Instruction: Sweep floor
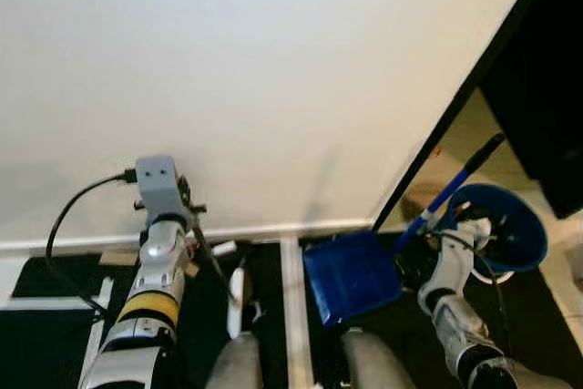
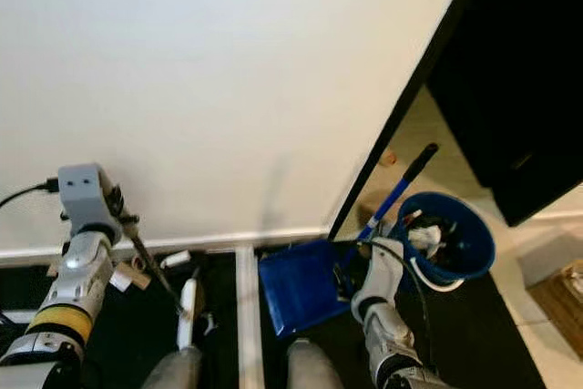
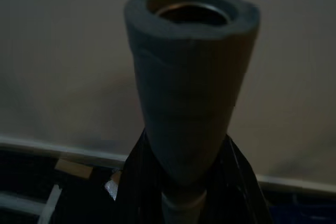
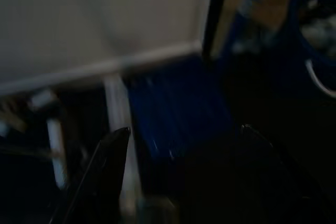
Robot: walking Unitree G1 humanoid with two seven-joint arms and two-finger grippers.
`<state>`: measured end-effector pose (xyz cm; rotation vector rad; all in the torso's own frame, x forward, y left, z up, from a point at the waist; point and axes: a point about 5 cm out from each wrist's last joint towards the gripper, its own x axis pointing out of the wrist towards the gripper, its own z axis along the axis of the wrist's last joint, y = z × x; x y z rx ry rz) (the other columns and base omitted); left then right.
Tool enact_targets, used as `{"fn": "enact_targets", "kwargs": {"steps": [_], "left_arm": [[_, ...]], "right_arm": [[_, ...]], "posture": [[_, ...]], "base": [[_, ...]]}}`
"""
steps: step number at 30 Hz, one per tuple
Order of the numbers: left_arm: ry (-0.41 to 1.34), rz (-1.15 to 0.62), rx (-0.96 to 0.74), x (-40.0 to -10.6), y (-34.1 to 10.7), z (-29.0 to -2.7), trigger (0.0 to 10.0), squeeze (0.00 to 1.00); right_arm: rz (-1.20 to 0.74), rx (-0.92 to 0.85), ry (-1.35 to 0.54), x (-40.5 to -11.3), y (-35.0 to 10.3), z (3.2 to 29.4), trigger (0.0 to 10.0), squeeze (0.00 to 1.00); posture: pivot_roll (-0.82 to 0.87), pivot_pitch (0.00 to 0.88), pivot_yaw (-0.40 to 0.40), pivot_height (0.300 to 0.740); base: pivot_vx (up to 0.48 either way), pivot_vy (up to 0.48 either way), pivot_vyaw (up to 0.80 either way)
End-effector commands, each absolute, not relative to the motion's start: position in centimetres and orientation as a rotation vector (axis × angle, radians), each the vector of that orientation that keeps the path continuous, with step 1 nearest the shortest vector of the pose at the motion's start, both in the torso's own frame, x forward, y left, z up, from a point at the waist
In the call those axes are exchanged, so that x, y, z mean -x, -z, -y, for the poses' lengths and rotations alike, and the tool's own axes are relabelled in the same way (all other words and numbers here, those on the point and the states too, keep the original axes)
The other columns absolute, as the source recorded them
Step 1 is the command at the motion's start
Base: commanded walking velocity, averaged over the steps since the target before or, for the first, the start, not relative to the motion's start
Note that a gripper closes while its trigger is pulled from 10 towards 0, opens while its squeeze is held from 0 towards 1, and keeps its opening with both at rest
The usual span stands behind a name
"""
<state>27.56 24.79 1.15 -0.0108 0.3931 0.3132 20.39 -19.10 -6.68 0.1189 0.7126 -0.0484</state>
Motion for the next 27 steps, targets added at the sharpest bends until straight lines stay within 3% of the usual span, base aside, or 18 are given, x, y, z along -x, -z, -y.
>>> {"fn": "enact_targets", "kwargs": {"steps": [1,7,11,18,27], "left_arm": [[-0.34,-0.641,0.03,-23.7,3.1,-24.8,10.0,0.0],[-0.212,-0.649,0.028,-23.6,3.7,-23.1,10.0,0.0],[-0.229,-0.648,0.009,-23.5,3.8,-23.2,10.0,0.0],[-0.268,-0.668,0.036,-23.0,4.3,-22.9,10.0,0.0],[-0.233,-0.676,0.009,-22.9,4.5,-22.5,10.0,0.0]], "right_arm": [[-0.74,-0.101,0.044,-20.1,6.9,19.1,10.0,0.0],[-0.76,-0.114,0.064,-19.6,7.1,19.6,10.0,0.0],[-0.762,-0.109,0.06,-19.3,7.2,19.6,10.0,0.0],[-0.78,-0.099,0.07,-18.6,7.6,19.6,10.0,0.0],[-0.878,-0.125,0.071,-16.6,8.7,19.5,10.0,0.0]], "posture": [[0.04,0.011,-0.058,0.74],[0.03,0.014,-0.043,0.74],[0.02,0.025,-0.041,0.74],[0.01,0.078,-0.041,0.74],[0.02,0.116,-0.05,0.74]], "base": [[0.0,0.0,0.0],[0.0,0.0,0.0],[0.0,-0.068,0.0],[0.0,-0.454,0.78],[0.0,-0.48,0.0]]}}
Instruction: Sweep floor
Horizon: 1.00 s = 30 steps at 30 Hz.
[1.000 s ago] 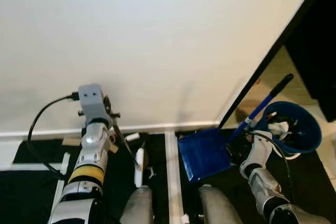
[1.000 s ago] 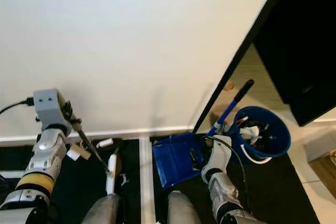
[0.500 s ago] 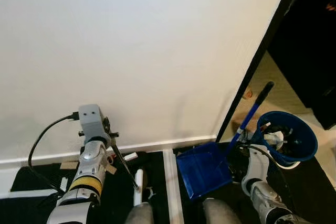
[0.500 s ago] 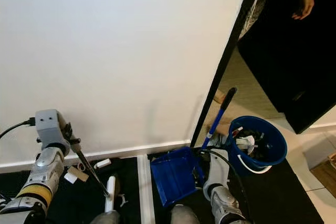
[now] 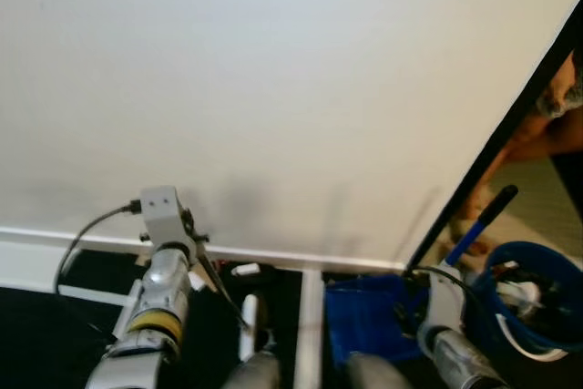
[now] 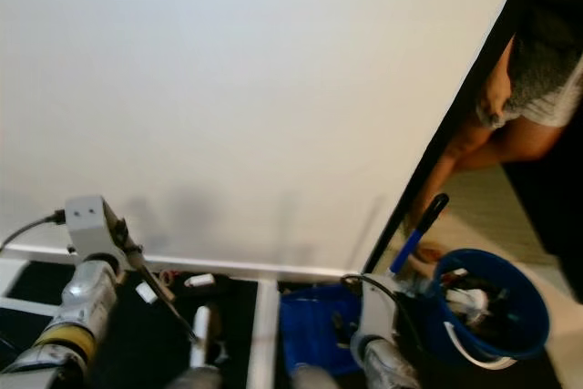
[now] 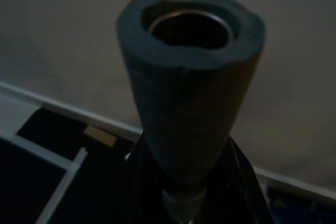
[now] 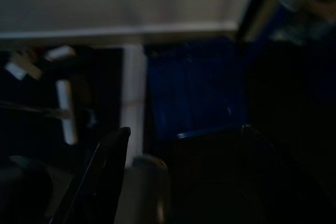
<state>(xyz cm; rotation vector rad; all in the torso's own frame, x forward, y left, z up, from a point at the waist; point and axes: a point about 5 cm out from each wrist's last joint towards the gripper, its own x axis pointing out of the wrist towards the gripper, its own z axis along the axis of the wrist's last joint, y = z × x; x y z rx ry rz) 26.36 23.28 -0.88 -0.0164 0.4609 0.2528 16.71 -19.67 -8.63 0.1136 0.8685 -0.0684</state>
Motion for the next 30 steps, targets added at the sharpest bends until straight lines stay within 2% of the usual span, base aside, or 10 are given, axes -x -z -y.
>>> {"fn": "enact_targets", "kwargs": {"steps": [1,3,8,12,17,20,30], "left_arm": [[-0.216,-0.671,0.0,-22.9,4.4,-22.4,10.0,0.0],[-0.228,-0.666,0.035,-23.0,4.4,-22.4,10.0,0.0],[-0.189,-0.693,-0.006,-22.6,4.6,-22.7,10.0,0.0],[-0.239,-0.682,0.032,-22.7,4.4,-23.4,10.0,0.0],[-0.269,-0.644,0.033,-23.2,3.9,-23.7,10.0,0.0],[-0.236,-0.656,0.003,-23.0,4.1,-23.2,10.0,0.0],[-0.182,-0.669,0.013,-22.3,4.7,-21.9,10.0,0.0]], "right_arm": [[-0.877,-0.127,0.078,-16.5,8.7,19.6,10.0,0.0],[-0.879,-0.15,0.119,-16.2,8.8,19.8,10.0,0.0],[-0.911,-0.116,0.079,-15.7,9.1,19.8,10.0,0.0],[-0.922,-0.125,0.094,-15.6,9.2,19.7,10.0,0.0],[-0.875,-0.133,0.099,-16.3,8.8,19.8,10.0,0.0],[-0.858,-0.078,0.034,-17.0,8.5,19.5,10.0,0.0],[-0.875,-0.096,0.005,-16.5,8.8,18.7,10.0,0.0]], "posture": [[0.02,0.116,-0.05,0.74],[0.02,0.128,-0.054,0.74],[0.01,0.136,-0.062,0.74],[0.01,0.161,-0.062,0.74],[0.01,0.16,-0.064,0.74],[0.02,0.16,-0.063,0.74],[0.03,0.163,-0.063,0.74]], "base": [[0.0,-0.48,0.0],[0.0,0.0,0.0],[0.0,0.0,0.0],[0.0,0.0,0.0],[0.0,0.0,0.0],[0.0,0.0,0.0],[0.0,-0.406,0.64]]}}
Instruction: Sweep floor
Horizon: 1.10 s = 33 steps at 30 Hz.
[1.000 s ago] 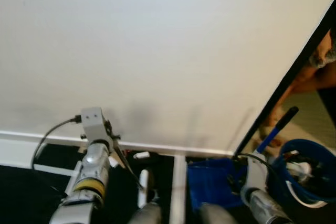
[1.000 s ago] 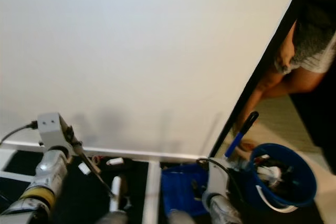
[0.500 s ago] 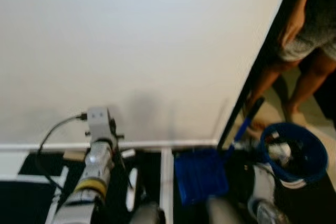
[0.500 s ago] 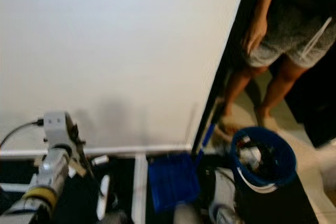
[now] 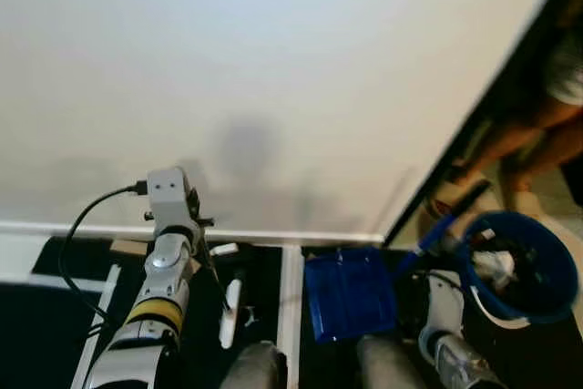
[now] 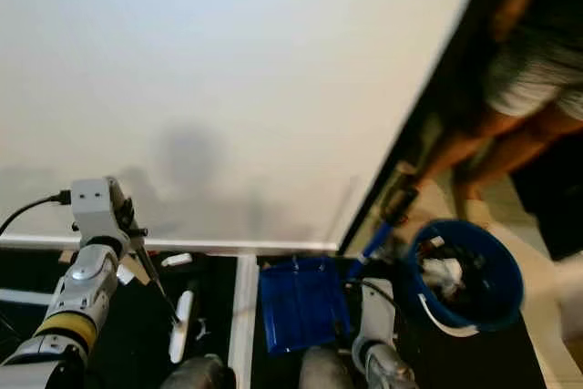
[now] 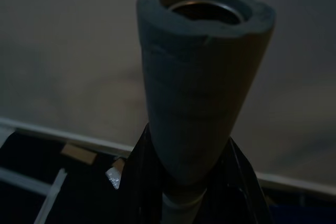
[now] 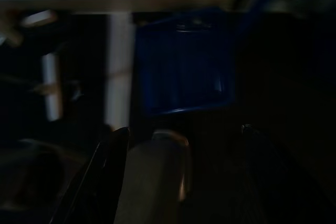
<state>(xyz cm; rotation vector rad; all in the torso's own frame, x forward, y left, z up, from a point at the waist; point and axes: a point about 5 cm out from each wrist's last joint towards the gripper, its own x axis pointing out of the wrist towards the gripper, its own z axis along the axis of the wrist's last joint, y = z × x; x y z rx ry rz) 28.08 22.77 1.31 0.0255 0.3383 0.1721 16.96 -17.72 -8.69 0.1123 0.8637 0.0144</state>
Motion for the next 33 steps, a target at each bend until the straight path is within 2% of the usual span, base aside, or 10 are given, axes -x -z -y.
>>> {"fn": "enact_targets", "kwargs": {"steps": [1,6,12,20,28,29,30,31,32,33], "left_arm": [[-0.207,-0.669,0.042,-22.2,4.8,-22.0,10.0,0.0],[-0.209,-0.665,0.044,-22.0,4.8,-22.0,10.0,0.0],[-0.226,-0.64,0.076,-21.2,4.9,-22.7,10.0,0.0],[-0.209,-0.667,0.039,-20.3,5.1,-24.1,10.0,0.0],[-0.198,-0.663,0.013,-19.7,5.0,-24.9,10.0,0.0],[-0.179,-0.643,0.009,-20.0,4.7,-24.8,10.0,0.0],[-0.179,-0.643,0.009,-20.0,4.7,-24.8,10.0,0.0],[-0.17,-0.632,0.005,-20.2,4.6,-24.8,10.0,0.0],[-0.165,-0.626,0.003,-20.4,4.5,-24.7,10.0,0.0],[-0.166,-0.619,0.007,-20.4,4.4,-24.7,10.0,0.0]], "right_arm": [[-0.888,-0.108,0.012,-16.0,9.0,18.5,10.0,0.0],[-0.906,-0.132,0.028,-15.4,9.3,18.5,10.0,0.0],[-0.911,-0.086,-0.06,-14.6,9.5,18.1,10.0,0.0],[-0.924,-0.073,-0.006,-14.4,9.5,19.1,10.0,0.0],[-0.719,0.007,0.018,-14.7,8.3,20.0,10.0,0.02],[-0.613,0.02,0.008,-15.0,7.5,20.1,10.0,0.74],[-0.613,0.02,0.008,-15.0,7.5,20.1,10.0,0.74],[-0.55,0.025,0.008,-15.2,7.0,20.2,10.0,0.81],[-0.514,0.028,0.009,-15.3,6.7,20.3,10.0,1.0],[-0.473,0.015,0.018,-15.5,6.4,20.4,10.0,1.0]], "posture": [[0.02,0.167,-0.062,0.74],[0.03,0.169,-0.068,0.74],[0.03,0.163,-0.071,0.74],[0.03,0.167,-0.06,0.74],[0.05,0.135,-0.055,0.74],[0.04,0.128,-0.051,0.74],[0.04,0.128,-0.051,0.74],[0.04,0.142,-0.049,0.74],[0.04,0.142,-0.049,0.74],[0.05,0.138,-0.042,0.74]], "base": [[0.0,-0.48,0.79],[0.0,-0.48,0.16],[0.0,0.0,0.0],[0.0,0.0,0.0],[0.0,0.0,0.0],[0.0,0.0,0.0],[0.0,0.0,0.0],[0.0,0.0,0.0],[0.0,0.0,0.0],[0.0,0.0,0.0]]}}
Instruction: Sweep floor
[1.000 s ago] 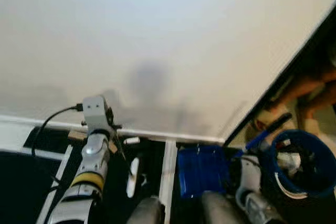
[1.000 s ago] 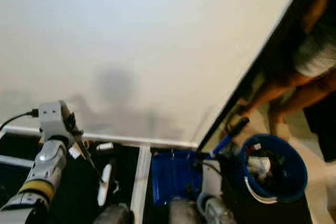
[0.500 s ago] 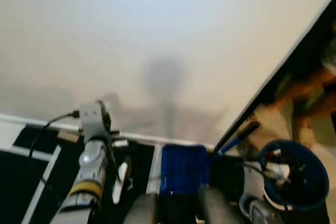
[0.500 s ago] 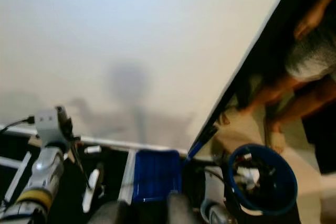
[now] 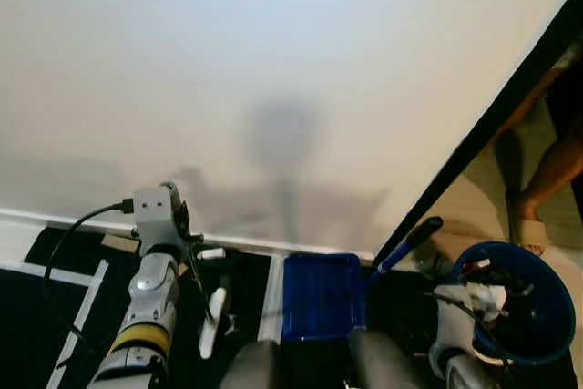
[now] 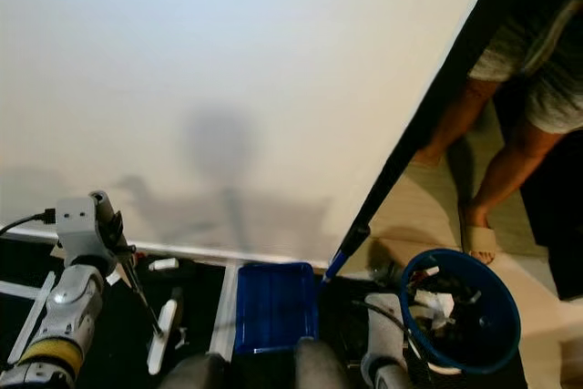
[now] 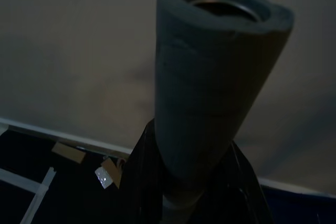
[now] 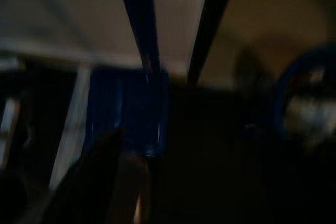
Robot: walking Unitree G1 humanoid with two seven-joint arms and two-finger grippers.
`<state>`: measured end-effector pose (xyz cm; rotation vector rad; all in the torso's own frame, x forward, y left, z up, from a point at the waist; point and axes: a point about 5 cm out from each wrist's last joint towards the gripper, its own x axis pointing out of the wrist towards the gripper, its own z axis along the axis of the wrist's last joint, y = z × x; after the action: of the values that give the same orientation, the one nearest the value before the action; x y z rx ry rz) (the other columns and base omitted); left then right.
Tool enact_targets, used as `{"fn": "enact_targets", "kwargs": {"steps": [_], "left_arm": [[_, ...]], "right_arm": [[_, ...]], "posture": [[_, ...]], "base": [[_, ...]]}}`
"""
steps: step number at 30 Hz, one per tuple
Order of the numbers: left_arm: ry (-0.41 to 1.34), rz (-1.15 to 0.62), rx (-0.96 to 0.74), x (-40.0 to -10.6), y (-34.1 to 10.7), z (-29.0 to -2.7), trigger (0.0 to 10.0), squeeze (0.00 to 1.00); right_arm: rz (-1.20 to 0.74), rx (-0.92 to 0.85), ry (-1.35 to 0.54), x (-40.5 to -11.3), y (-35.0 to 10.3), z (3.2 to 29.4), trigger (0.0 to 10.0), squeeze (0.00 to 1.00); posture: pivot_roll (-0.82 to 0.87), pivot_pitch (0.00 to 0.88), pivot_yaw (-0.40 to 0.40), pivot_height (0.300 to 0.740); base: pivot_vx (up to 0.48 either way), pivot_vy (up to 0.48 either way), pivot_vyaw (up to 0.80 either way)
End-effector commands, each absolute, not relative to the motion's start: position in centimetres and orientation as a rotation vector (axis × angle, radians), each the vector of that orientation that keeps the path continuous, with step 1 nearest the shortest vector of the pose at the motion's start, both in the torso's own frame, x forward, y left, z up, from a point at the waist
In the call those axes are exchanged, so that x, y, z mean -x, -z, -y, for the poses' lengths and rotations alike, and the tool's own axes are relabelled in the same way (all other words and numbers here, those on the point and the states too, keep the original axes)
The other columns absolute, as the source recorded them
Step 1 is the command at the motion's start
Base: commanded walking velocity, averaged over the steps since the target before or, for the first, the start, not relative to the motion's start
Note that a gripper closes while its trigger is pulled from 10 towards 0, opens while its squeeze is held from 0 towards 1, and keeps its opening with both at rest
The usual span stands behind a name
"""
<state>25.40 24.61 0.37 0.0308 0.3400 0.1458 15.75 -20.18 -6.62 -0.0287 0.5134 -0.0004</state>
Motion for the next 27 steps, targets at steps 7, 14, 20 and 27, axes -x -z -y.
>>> {"fn": "enact_targets", "kwargs": {"steps": [7,14,20,27], "left_arm": [[-0.147,-0.601,0.021,-20.7,4.2,-24.4,10.0,0.0],[-0.127,-0.59,0.012,-20.9,3.9,-24.4,10.0,0.0],[-0.137,-0.579,0.013,-21.1,3.7,-24.7,10.0,0.0],[-0.147,-0.57,0.009,-21.5,3.3,-25.0,10.0,0.0]], "right_arm": [[-0.306,-0.038,0.053,-16.4,4.8,20.5,10.0,1.0],[0.015,-0.075,0.058,-19.3,0.9,19.4,10.0,0.0],[0.077,-0.053,-0.011,-21.1,-0.4,18.2,10.0,0.0],[0.079,-0.04,-0.073,-24.4,-1.8,17.2,10.0,0.0]], "posture": [[0.05,0.146,-0.032,0.74],[0.07,0.14,-0.013,0.74],[0.08,0.147,-0.009,0.74],[0.1,0.157,-0.013,0.74]], "base": [[0.0,0.0,0.0],[0.0,0.0,0.0],[0.0,0.0,0.0],[0.0,0.0,0.0]]}}
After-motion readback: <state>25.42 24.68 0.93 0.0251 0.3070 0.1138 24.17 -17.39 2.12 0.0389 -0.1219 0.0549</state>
